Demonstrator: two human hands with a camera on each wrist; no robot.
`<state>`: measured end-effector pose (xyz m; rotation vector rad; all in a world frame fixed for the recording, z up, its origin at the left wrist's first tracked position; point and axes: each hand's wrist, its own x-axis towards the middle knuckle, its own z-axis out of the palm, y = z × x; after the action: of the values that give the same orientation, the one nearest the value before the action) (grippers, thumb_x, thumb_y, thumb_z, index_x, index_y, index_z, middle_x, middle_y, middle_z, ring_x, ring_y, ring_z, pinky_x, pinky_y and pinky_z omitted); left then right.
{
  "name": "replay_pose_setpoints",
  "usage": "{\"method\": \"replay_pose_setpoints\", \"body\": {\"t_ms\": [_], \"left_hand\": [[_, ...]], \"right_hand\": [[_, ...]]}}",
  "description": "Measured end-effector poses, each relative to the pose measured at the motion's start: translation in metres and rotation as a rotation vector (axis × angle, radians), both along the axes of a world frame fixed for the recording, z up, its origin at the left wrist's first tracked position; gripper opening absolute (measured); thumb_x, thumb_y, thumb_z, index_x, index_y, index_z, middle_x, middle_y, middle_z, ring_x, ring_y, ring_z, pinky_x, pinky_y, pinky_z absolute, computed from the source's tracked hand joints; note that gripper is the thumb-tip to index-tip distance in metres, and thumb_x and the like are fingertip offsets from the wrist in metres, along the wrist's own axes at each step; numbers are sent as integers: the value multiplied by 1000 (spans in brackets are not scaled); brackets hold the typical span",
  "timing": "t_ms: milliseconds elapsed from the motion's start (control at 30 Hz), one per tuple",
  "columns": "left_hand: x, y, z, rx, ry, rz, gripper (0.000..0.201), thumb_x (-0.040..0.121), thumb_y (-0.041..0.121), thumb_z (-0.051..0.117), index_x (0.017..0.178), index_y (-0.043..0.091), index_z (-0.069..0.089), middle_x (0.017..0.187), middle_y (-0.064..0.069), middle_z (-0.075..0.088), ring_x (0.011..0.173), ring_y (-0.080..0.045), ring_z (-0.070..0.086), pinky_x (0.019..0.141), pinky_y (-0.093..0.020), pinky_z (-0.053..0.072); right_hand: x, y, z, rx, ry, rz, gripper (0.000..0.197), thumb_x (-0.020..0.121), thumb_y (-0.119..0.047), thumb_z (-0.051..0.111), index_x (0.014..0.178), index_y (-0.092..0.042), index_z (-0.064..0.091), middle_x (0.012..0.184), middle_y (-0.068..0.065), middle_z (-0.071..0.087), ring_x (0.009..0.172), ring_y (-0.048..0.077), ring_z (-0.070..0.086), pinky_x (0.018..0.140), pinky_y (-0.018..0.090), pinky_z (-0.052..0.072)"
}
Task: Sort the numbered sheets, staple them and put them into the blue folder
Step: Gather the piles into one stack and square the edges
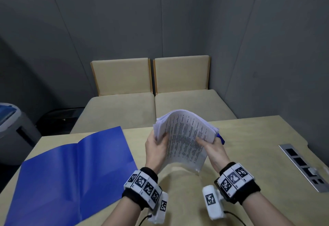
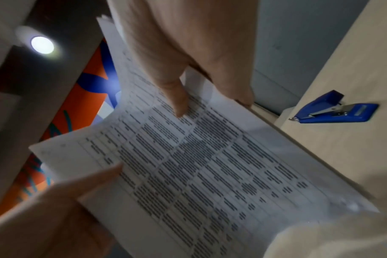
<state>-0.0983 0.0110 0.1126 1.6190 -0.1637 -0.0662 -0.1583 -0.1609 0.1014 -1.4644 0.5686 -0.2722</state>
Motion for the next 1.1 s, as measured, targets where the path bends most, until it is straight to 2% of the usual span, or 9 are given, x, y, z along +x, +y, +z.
{"method": "replay_pose_setpoints", "body": {"t_ms": [100, 200, 400, 500, 600, 700, 867, 967, 1100], "left_hand": [[0, 3, -4, -56, 32, 47, 32, 86, 11, 64, 112, 19, 47, 98, 1, 64, 88, -14, 63, 72, -31, 54], [3, 9, -17, -86, 130, 54, 32, 90, 4, 52, 117, 18, 39, 100, -2, 59, 86, -13, 59, 68, -28, 48], [7, 17, -22, -58, 126, 42, 29, 91, 3, 44, 115, 20, 42, 100, 2, 59, 92, -15, 59, 77, -32, 52], [14, 28, -24, -58, 33, 105, 24, 91, 5, 52, 107, 23, 52, 103, 5, 62, 94, -7, 60, 78, -20, 50], [18, 41, -21, -99, -52, 155, 11, 91, 7, 58, 96, 13, 65, 92, 3, 69, 82, 0, 62, 76, -13, 50], [25, 49, -19, -89, -71, 164, 7, 90, 10, 63, 89, 11, 69, 86, 1, 71, 81, -7, 64, 80, -25, 53], [30, 52, -20, -19, -122, 155, 10, 88, 9, 65, 78, 11, 65, 77, 1, 68, 77, -13, 63, 81, -38, 55], [28, 49, -13, 1, -173, 159, 12, 90, 9, 62, 78, 13, 62, 80, 3, 69, 78, -8, 64, 75, -23, 54], [26, 44, -6, 59, -268, 152, 9, 90, 13, 62, 81, 14, 62, 88, 0, 70, 84, -9, 66, 69, -13, 50]], "right_hand": [[-5, 2, -1, 15, -84, -19, 25, 79, -7, 72, 100, -19, 66, 97, 2, 71, 89, 10, 67, 80, 28, 53], [-11, 4, -11, 46, -102, -19, 32, 77, 5, 69, 106, -10, 62, 93, 0, 69, 75, -1, 68, 62, 12, 51], [-7, 4, -25, 65, -101, -55, 24, 87, -4, 62, 110, -11, 64, 99, 3, 68, 95, 16, 63, 68, 23, 48], [-6, 2, -24, 86, -122, -62, 21, 89, -3, 58, 109, -9, 62, 97, 4, 67, 88, 14, 63, 58, 16, 51], [-3, 1, -24, 116, -153, -53, 21, 89, 3, 56, 101, -14, 62, 94, 6, 66, 81, 13, 63, 51, 11, 50], [-1, 0, -25, 90, -166, -34, 28, 88, 3, 58, 92, -25, 61, 95, 3, 67, 86, 14, 63, 59, 13, 51], [2, -5, -25, 81, -151, -18, 26, 88, 0, 59, 94, -26, 62, 96, 1, 68, 91, 16, 63, 69, 25, 47], [3, -8, -28, 41, -113, -18, 21, 88, -3, 61, 107, -11, 64, 99, 4, 69, 96, 22, 64, 70, 27, 49], [2, -9, -28, 41, -90, -34, 18, 89, -6, 59, 107, -10, 63, 97, 3, 68, 91, 17, 64, 64, 23, 49]]}}
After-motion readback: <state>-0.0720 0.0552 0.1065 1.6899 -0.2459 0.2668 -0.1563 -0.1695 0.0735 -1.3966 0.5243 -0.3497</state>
